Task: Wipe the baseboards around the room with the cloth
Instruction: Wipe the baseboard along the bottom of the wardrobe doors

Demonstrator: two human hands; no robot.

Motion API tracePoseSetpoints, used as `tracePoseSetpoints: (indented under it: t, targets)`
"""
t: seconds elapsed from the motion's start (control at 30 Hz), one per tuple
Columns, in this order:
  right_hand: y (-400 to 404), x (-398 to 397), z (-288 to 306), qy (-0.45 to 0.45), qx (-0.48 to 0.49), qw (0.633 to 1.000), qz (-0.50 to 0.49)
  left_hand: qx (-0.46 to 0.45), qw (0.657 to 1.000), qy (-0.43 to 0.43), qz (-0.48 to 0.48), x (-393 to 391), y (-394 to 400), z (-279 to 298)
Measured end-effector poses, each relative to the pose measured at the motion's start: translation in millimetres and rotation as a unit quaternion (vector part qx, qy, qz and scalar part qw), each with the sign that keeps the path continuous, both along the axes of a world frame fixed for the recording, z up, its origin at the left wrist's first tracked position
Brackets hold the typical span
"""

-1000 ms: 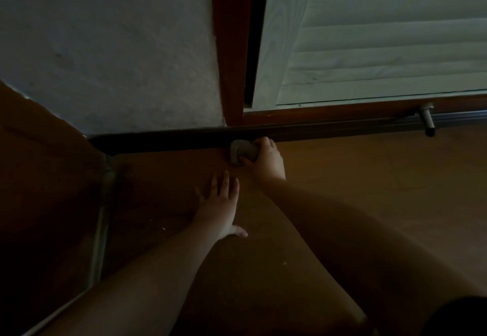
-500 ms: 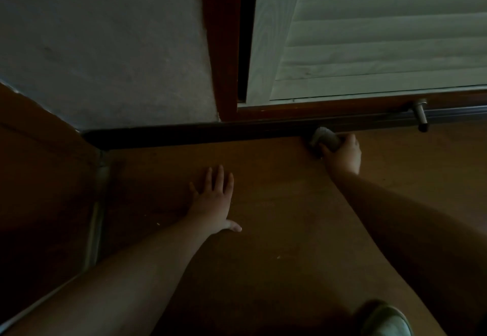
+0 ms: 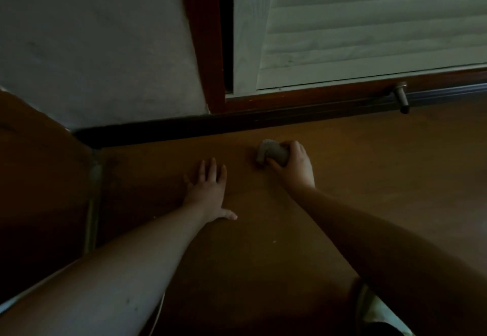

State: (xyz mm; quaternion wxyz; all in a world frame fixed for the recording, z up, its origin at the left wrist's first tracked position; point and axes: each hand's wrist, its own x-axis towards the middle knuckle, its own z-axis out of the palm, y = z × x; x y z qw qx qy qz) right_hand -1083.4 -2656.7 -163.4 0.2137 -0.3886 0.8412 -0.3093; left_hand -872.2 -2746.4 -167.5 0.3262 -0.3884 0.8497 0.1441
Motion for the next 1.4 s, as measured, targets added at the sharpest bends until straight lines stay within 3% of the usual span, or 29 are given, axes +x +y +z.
tracePoseSetpoints:
  t: [0.23, 0.47, 0.73, 0.87, 0.93, 1.13, 1.4]
  targets:
    - [-49.6, 41.7, 21.4, 0.030, -0.067, 0.990, 0.121, -0.013, 1.000, 0.016, 0.006, 0.2, 4.3, 4.4]
    - [-74.6, 22.7, 16.9, 0.020, -0.085, 0.993, 0.076, 0.003, 0.999, 0.028, 0.027, 1.4, 4.4, 3.4]
    - [-18.4, -97.6, 19.5, 0.097, -0.026, 0.993, -0.063, -0.018, 1.000, 0.010, 0.006, 0.7, 2.0, 2.2]
    - [12.8, -150.9, 27.6, 0.092, 0.007, 0.975, -0.204, -0.025, 1.000, 0.004, 0.001, -1.2, 3.9, 6.8]
    - [17.6, -159.3, 29.9, 0.088, 0.011, 0.973, -0.214, -0.024, 1.000, 0.001, 0.000, -2.7, 4.5, 8.6]
    - [0.3, -94.8, 23.0, 0.077, -0.003, 0.990, -0.120, -0.022, 1.000, -0.001, 0.003, -2.0, 4.4, 7.6]
    - [-62.1, 54.9, 33.6, -0.029, -0.090, 0.993, 0.076, -0.026, 1.000, 0.011, 0.003, -2.2, 6.3, 7.2]
